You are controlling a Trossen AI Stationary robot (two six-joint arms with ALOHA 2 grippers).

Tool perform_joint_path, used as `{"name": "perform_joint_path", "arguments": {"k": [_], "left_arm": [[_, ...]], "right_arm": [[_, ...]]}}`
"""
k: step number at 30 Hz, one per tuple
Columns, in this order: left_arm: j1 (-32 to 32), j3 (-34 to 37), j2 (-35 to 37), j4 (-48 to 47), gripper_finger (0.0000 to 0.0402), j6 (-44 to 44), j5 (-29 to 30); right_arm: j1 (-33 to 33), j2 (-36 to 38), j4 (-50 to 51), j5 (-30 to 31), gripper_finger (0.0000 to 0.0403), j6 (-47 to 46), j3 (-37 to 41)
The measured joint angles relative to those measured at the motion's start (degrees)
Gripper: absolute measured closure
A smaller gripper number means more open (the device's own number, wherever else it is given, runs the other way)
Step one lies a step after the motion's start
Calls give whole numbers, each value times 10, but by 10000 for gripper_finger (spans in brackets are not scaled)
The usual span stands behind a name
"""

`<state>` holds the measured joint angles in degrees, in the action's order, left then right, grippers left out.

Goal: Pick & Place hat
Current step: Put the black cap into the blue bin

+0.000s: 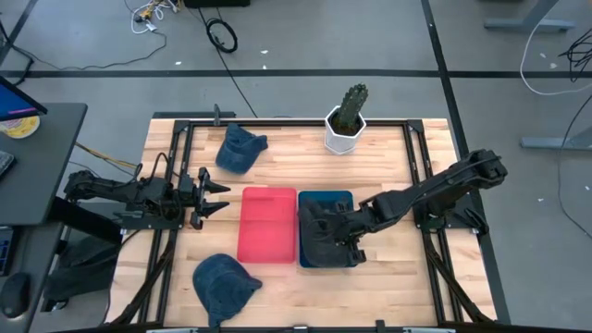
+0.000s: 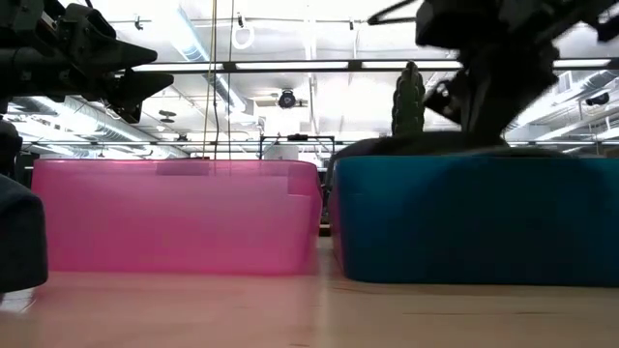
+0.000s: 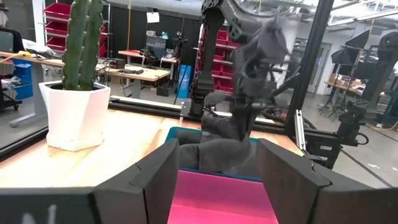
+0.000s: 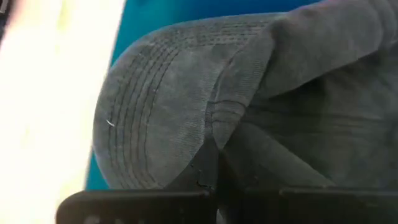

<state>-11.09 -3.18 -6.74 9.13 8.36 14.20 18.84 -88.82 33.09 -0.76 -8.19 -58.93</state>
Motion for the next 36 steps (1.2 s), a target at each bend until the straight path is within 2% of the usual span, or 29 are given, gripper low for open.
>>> {"name": "perform_joint_path", "arguments": {"k": [8, 15, 23, 30, 36], "left_arm": [[0, 0, 0, 0, 181, 0, 0], [0, 0, 0, 0, 181, 0, 0], [0, 0, 0, 0, 181, 0, 0], [0, 0, 0, 0, 181, 0, 0], [0, 0, 0, 0, 181, 0, 0]], "right_arm": [[-19, 1, -103, -6, 389, -34, 78], [-22, 1, -109, -14, 362, -34, 83], [-25, 15, -99, -30, 295, -35, 81], [-27, 55, -96, -26, 243, -14, 35], [-29, 60, -199, 54, 241, 47, 25]]}}
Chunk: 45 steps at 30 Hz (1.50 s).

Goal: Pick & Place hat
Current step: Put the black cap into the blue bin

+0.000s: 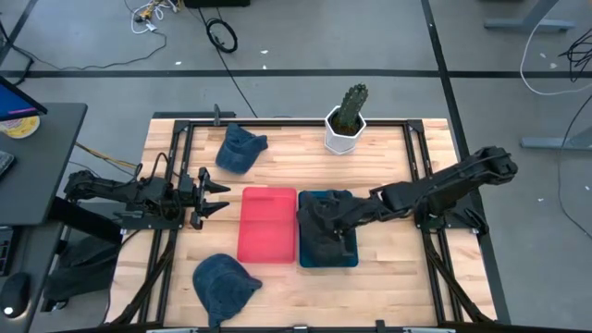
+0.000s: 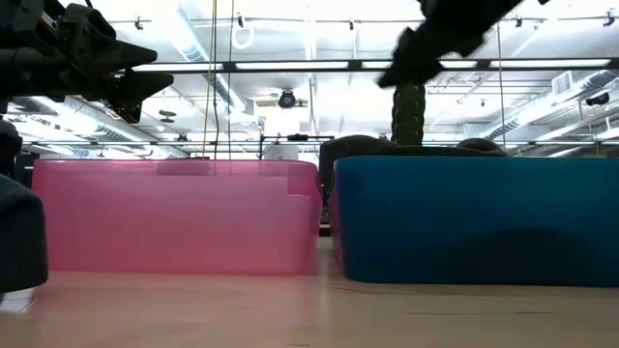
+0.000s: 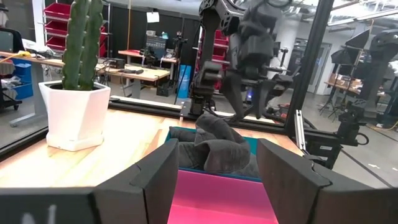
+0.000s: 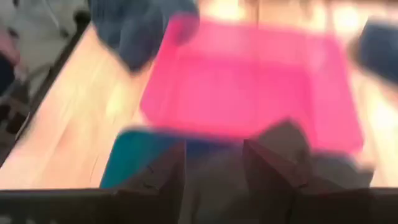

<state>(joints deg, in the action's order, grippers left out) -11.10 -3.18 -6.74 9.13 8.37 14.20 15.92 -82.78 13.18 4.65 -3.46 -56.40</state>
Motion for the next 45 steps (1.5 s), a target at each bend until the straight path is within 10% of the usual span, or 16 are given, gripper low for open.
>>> {"name": "perform_joint_path", "arguments": {"k": [10, 45], "left_arm": [[0, 0, 0, 0, 181, 0, 0], [0, 0, 0, 0, 181, 0, 0]], "right_arm": [[-48, -68, -110, -25, 269, 23, 0], [-125, -136, -14, -58, 364, -96, 0]]}}
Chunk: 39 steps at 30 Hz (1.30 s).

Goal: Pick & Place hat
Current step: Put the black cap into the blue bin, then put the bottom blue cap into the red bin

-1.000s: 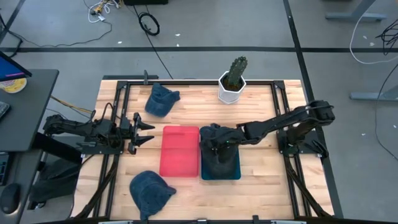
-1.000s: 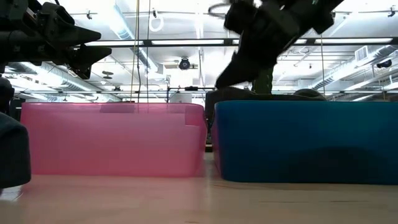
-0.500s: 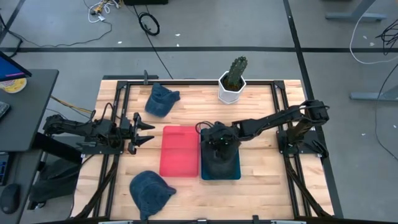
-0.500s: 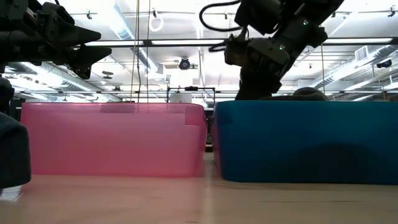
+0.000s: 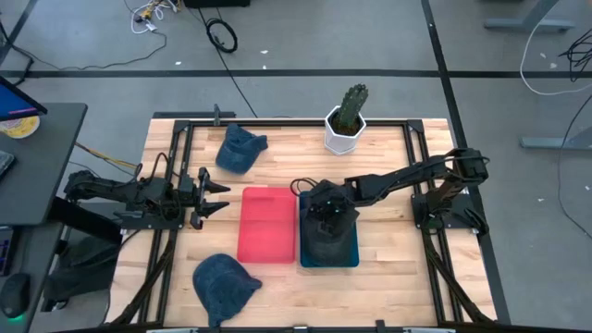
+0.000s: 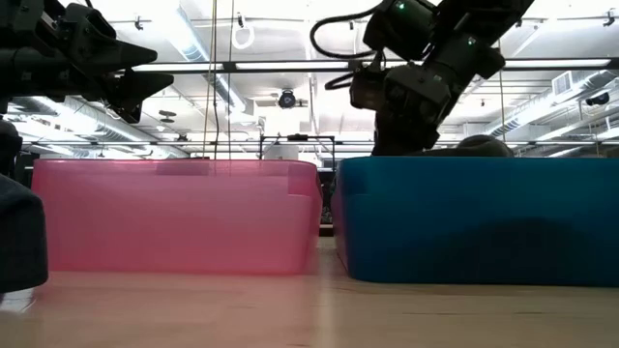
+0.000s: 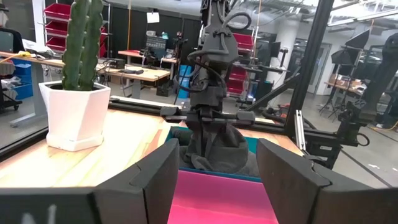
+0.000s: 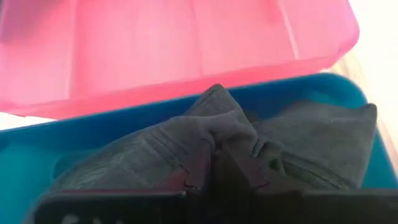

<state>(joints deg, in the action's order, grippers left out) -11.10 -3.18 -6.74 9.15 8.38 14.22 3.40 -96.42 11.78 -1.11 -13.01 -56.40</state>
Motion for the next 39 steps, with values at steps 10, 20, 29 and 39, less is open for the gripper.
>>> {"name": "perform_joint_path", "arguments": {"k": [10, 20, 29, 39], "left_arm": [[0, 0, 0, 0, 181, 0, 0], [0, 0, 0, 0, 181, 0, 0], [0, 0, 0, 0, 181, 0, 0], [0, 0, 0, 0, 181, 0, 0]], "right_arm": [[-4, 68, -7, -1, 364, 15, 0], [-3, 120, 12, 0, 365, -18, 0], [0, 119, 79, 0, 364, -15, 0], [3, 155, 25, 2, 364, 31, 0]]}}
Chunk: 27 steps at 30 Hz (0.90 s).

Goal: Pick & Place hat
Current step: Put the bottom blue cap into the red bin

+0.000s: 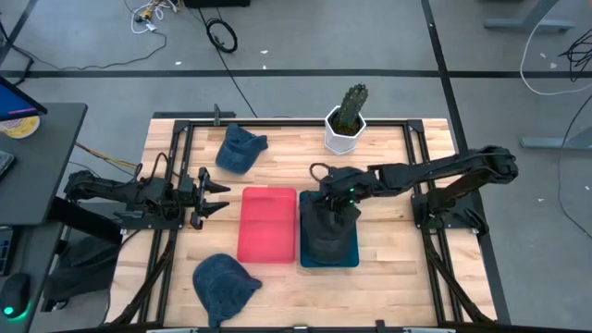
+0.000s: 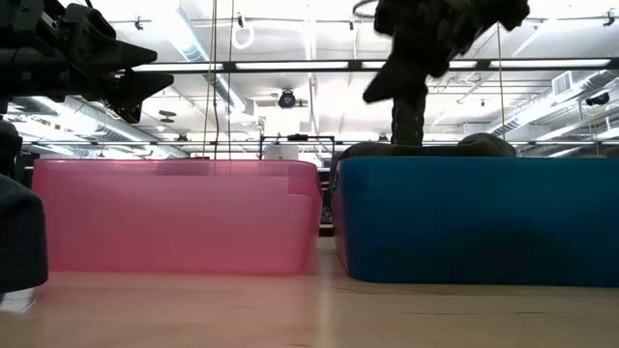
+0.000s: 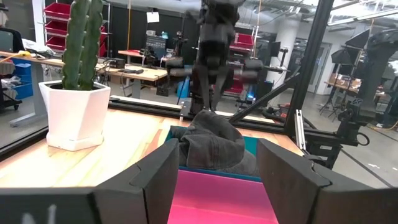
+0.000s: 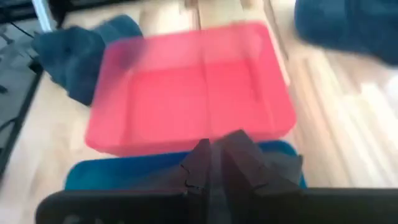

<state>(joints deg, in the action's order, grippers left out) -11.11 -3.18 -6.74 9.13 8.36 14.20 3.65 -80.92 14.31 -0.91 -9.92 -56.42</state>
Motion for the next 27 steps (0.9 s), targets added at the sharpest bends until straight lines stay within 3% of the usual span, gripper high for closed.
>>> {"name": "perform_joint_path", "arguments": {"k": [5, 11, 16, 21, 27], "left_arm": [[0, 0, 0, 0, 181, 1, 0], [0, 0, 0, 0, 181, 93, 0], [0, 0, 0, 0, 181, 88, 0], [0, 0, 0, 3, 181, 90, 0], [0, 0, 0, 12, 181, 90, 0]], "right_arm": [[15, 57, 3, 0, 364, 21, 0], [43, 124, 16, 0, 364, 34, 0], [73, 179, 27, 23, 364, 32, 15], [93, 275, -50, 119, 364, 46, 106], [98, 409, -165, 120, 364, 74, 243]]}}
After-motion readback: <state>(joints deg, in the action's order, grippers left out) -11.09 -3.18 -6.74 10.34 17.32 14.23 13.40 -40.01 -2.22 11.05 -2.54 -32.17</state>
